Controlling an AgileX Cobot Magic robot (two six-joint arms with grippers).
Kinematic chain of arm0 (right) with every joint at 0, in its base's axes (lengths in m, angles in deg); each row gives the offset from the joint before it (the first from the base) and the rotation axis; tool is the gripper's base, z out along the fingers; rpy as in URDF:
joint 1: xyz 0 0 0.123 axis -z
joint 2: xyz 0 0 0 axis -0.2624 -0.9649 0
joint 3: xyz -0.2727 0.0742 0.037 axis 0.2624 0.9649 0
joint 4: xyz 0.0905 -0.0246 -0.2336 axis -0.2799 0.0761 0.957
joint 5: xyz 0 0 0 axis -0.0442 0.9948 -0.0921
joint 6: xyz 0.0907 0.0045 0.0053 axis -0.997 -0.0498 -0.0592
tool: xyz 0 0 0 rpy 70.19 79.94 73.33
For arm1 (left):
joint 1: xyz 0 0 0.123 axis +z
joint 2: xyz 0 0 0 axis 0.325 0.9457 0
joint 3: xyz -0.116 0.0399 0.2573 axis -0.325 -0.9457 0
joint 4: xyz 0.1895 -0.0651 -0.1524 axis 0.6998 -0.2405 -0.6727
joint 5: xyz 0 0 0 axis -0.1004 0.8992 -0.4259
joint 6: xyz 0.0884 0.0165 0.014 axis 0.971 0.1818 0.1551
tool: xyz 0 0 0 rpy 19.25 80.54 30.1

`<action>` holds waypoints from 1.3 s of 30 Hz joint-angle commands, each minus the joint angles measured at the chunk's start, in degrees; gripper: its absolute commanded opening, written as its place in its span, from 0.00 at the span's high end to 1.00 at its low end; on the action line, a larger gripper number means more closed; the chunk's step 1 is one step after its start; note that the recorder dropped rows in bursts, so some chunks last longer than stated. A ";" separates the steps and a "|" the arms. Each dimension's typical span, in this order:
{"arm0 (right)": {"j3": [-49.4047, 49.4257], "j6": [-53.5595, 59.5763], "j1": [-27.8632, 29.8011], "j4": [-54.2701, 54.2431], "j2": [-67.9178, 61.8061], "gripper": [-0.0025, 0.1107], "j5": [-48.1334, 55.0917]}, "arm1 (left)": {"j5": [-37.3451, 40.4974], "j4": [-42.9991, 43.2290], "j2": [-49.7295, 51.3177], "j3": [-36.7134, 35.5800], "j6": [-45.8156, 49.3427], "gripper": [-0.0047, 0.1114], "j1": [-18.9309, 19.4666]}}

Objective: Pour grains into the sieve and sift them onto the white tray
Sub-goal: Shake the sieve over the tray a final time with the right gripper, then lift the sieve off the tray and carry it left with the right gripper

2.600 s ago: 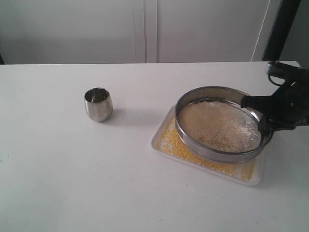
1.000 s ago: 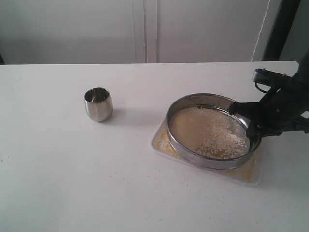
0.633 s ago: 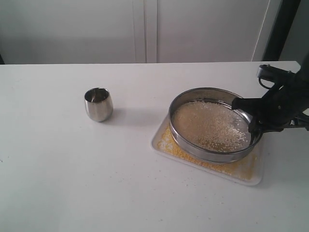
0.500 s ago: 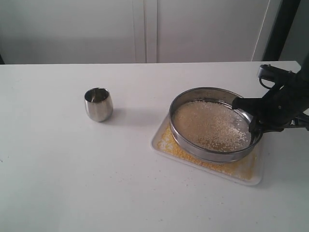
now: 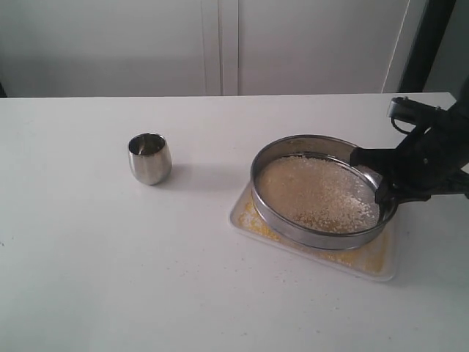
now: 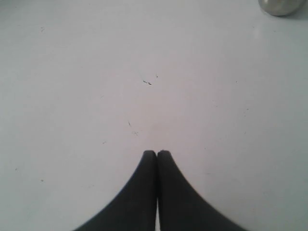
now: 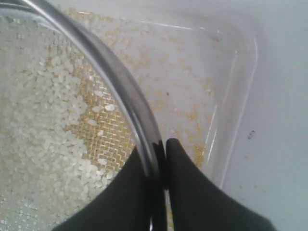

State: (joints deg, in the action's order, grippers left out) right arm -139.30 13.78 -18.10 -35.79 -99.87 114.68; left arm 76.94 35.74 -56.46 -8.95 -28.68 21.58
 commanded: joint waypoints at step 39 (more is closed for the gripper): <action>-12.02 -3.91 -35.11 -2.61 -6.93 0.98 -2.59 | 0.24 -0.60 -0.26 -0.50 0.00 0.96 0.23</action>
State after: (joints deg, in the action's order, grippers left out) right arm -149.30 10.72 -51.71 -37.06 -105.78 113.99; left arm 76.94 35.74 -56.46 -8.95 -28.68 21.58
